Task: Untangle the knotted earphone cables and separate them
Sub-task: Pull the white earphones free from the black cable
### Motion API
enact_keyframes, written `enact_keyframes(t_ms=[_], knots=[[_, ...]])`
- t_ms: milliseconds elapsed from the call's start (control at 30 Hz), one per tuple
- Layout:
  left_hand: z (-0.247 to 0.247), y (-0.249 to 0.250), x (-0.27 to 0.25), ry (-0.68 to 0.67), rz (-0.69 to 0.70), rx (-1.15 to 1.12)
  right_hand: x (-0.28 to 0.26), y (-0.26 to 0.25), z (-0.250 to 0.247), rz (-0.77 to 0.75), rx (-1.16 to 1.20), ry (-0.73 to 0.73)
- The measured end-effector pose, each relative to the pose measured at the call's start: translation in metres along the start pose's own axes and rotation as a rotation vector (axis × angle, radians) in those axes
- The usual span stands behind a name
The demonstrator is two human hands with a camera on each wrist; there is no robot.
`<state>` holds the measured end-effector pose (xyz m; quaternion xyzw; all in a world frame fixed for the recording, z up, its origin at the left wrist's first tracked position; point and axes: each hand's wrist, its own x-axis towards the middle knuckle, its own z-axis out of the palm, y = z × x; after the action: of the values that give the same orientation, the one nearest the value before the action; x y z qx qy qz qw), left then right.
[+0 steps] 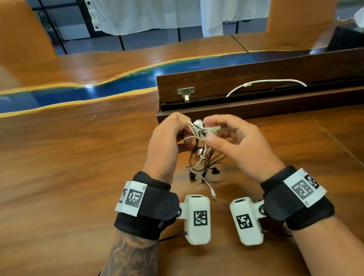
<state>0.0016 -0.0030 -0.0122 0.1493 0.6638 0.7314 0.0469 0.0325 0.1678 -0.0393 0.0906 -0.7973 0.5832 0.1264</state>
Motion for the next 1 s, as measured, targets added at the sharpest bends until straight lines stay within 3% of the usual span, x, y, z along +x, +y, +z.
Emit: enact_keyframes(t_ms=[200,567,733,1000], knots=[[0.0,-0.009,0.001,0.061,0.119,0.197,0.001,-0.001,-0.004,-0.03,0.028,0.086],[-0.009,-0.017,0.007,0.152,0.156,0.302,0.006,-0.002,0.0,0.123,0.277,0.264],[-0.002,-0.015,0.004,0.206,0.259,0.505,0.005,-0.001,-0.001,0.082,0.161,0.27],[0.002,-0.014,0.0,-0.002,0.092,0.577,0.002,-0.008,0.001,0.013,0.212,0.183]])
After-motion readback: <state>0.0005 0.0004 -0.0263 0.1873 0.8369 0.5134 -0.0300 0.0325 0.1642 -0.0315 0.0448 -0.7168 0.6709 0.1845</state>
